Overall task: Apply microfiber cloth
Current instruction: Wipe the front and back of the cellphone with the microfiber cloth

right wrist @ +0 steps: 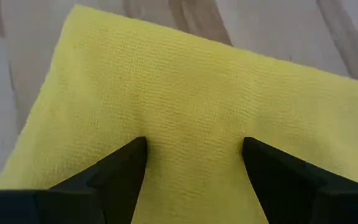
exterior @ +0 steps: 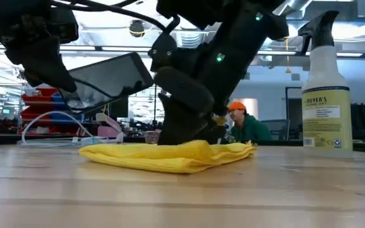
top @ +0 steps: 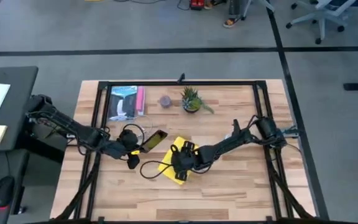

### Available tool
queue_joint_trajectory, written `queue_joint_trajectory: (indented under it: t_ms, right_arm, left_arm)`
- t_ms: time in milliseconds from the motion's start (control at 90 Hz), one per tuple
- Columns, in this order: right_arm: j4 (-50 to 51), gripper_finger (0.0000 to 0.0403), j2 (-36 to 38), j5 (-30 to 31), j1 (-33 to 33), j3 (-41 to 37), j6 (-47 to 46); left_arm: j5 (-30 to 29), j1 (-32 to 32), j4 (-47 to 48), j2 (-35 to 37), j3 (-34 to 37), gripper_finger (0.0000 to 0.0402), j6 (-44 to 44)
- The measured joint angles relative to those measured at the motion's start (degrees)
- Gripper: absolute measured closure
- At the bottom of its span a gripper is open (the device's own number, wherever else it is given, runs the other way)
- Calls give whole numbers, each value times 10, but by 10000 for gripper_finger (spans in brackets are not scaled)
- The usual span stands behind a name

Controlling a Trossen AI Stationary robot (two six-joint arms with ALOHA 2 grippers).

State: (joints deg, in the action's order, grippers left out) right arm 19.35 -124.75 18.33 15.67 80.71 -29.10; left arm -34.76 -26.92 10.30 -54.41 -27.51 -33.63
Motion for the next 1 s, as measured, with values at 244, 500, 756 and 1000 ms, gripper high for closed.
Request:
queue_joint_trajectory:
  t_ms: [244, 500, 756, 1000]
  right_arm:
    - [-56, 296, -30, -6, 7, 0, -2]
    - [-81, 393, -21, 43, 34, -4, 6]
    - [-5, 400, 66, 129, 84, -9, -8]
    - [-157, 402, 146, 332, 115, -6, 142]
  left_arm:
    - [20, 0, -117, 1, 60, 388, -16]
    - [20, 0, -152, 0, 80, 388, -49]
    - [20, 0, -171, 0, 80, 387, -53]
    - [20, 0, -184, 0, 80, 387, -58]
